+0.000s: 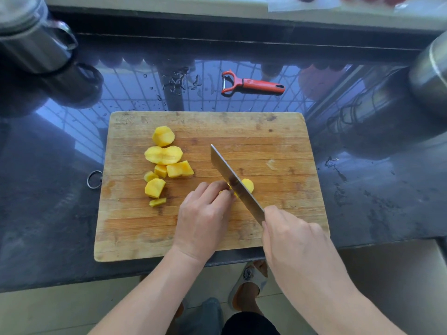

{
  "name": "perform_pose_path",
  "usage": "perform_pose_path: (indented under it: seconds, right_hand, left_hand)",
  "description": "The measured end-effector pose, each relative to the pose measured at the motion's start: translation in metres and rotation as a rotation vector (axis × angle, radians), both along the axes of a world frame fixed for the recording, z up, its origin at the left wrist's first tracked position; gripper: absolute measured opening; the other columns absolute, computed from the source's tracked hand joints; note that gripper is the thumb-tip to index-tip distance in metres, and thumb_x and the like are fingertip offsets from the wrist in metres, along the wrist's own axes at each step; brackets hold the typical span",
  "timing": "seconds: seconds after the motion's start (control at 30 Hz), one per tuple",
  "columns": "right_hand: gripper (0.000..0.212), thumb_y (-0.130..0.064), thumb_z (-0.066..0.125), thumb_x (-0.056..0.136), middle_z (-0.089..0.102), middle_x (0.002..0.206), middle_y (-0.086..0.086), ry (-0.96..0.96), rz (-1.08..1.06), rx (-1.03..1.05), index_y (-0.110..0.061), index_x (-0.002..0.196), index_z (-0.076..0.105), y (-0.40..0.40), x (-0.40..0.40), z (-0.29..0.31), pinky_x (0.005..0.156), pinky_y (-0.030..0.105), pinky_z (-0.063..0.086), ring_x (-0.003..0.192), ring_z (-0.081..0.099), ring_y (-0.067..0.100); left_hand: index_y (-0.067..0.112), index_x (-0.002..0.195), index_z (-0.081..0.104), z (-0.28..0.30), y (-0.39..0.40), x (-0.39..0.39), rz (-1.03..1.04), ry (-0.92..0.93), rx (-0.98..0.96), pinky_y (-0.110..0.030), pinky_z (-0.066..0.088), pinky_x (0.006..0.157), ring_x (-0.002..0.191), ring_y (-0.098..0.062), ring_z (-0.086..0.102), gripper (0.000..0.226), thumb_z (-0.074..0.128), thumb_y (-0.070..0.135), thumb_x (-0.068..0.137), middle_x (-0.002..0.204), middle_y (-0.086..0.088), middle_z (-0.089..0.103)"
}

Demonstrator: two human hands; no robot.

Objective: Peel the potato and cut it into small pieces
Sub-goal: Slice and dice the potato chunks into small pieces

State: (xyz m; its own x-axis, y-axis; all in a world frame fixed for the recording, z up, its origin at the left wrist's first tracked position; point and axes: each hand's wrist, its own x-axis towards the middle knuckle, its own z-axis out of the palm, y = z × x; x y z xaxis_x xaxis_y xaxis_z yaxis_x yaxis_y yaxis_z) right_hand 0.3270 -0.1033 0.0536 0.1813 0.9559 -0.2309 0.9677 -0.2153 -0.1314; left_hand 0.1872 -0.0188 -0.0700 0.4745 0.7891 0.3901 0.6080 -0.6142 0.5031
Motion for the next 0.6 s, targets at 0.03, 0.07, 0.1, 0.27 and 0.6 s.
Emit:
perform_pose_path:
  seconds: [0.03,0.07,0.1,0.27,0.6]
  right_hand:
    - [0.037,-0.011,0.065,0.092,0.046,0.061,-0.010,0.000,0.000,-0.007,-0.029,0.082,0.034,0.002,-0.001,-0.002,0.034,0.031,0.037,0.042,0.050,0.020]
    - [0.038,-0.011,0.063,0.093,0.043,0.061,-0.010,0.003,0.000,-0.006,-0.030,0.081,0.031,0.005,0.000,-0.003,0.034,0.027,0.030,0.042,0.046,0.018]
    - [0.038,-0.013,0.060,0.096,0.041,0.061,-0.011,0.006,0.007,0.002,-0.032,0.081,0.029,0.008,0.001,-0.003,0.036,0.024,0.024,0.042,0.043,0.015]
    - [0.028,-0.021,0.039,0.106,0.040,0.071,-0.010,0.070,0.037,-0.039,-0.033,0.086,0.023,0.017,0.000,-0.003,0.043,0.023,0.025,0.054,0.046,0.012]
    - [0.030,-0.024,0.049,0.099,0.044,0.063,-0.013,0.253,-0.032,0.152,-0.028,0.074,0.033,0.049,0.018,-0.026,0.047,0.037,0.038,0.057,0.049,0.016]
  left_hand:
    - [0.008,0.091,0.072,0.000,0.000,0.000,0.001,0.003,-0.003,-0.044,0.053,0.065,0.084,-0.028,0.062,0.016,0.062,0.013,0.104,0.106,-0.007,0.072]
    - [0.008,0.091,0.071,-0.001,0.000,0.000,0.006,0.007,-0.005,-0.045,0.054,0.064,0.083,-0.029,0.063,0.016,0.063,0.013,0.103,0.105,-0.007,0.072]
    - [0.007,0.090,0.071,-0.001,0.000,0.000,0.012,0.012,-0.006,-0.045,0.053,0.064,0.083,-0.029,0.063,0.016,0.063,0.012,0.103,0.105,-0.007,0.072]
    - [0.007,0.087,0.071,-0.001,0.000,0.001,0.018,-0.002,0.002,-0.045,0.053,0.064,0.081,-0.029,0.062,0.018,0.063,0.011,0.102,0.103,-0.007,0.073]
    - [0.002,0.090,0.074,-0.001,-0.003,-0.002,0.027,-0.076,-0.029,-0.042,0.055,0.068,0.083,-0.027,0.063,0.015,0.065,0.008,0.101,0.102,-0.008,0.072]
